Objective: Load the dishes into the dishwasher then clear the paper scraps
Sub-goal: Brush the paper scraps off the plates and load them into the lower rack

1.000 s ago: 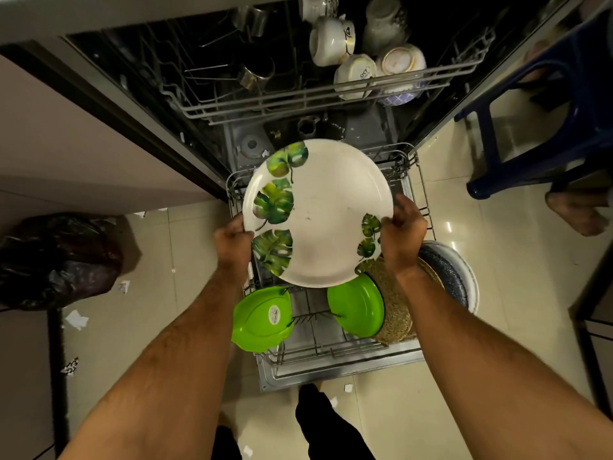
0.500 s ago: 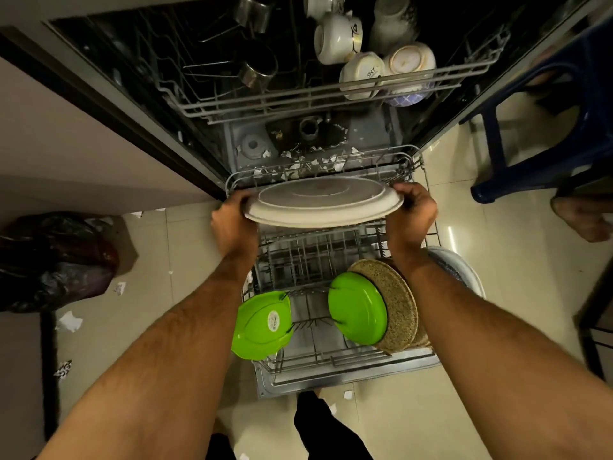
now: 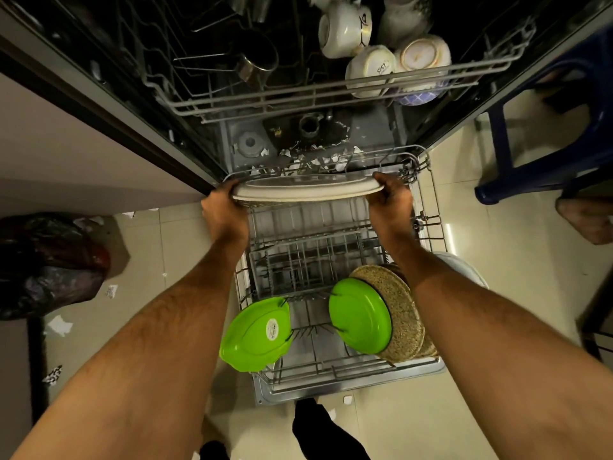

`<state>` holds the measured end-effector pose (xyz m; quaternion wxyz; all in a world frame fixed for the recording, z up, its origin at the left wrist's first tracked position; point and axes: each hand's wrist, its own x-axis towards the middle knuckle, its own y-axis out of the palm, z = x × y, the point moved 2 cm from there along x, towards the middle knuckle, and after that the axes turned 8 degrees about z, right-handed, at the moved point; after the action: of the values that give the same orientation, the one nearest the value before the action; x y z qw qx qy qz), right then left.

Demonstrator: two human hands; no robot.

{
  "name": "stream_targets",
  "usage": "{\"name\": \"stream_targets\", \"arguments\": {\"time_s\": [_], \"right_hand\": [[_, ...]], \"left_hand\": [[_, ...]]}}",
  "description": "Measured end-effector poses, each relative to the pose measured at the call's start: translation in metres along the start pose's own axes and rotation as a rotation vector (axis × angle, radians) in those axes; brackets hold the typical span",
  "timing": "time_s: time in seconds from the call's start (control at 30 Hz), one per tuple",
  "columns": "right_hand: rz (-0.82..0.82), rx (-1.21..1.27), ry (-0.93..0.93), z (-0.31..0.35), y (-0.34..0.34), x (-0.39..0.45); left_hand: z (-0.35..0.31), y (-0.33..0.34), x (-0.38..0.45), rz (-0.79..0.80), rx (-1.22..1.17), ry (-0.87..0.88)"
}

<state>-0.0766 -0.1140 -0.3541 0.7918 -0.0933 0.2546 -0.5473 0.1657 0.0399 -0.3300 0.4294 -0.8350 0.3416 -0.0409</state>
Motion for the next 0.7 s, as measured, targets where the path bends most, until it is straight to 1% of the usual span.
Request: {"name": "stream_targets", "arguments": {"time_s": [0.1,0.23,0.33,0.43,0.53,0.7], "right_hand": [[0.075,-0.009,0.020,0.001,0.016,0.002],[0.211,-0.056,-0.010,0.000,0.036,0.007],[0.223,-0.046,-0.002,-0.001,0.045,0.010],[0.276,-0.031,0.015,0.001,0.053,0.005],[0.258,-0.165,-0.018,0.002,0.050,-0.004],[0.207,-0.253,-0.035,-0.008,0.045,-0.019]], "left_hand": [[0.007,-0.001,0.005,0.016,-0.025,-0.070],[0.016,-0.004,0.013,-0.001,-0.001,-0.120],[0.018,-0.006,0.016,-0.009,-0.003,-0.141],[0.019,-0.008,0.016,-0.009,-0.012,-0.160],[0.022,-0.009,0.012,0.007,-0.031,-0.196],[0.033,-0.006,-0.009,0.049,0.021,-0.139]]}}
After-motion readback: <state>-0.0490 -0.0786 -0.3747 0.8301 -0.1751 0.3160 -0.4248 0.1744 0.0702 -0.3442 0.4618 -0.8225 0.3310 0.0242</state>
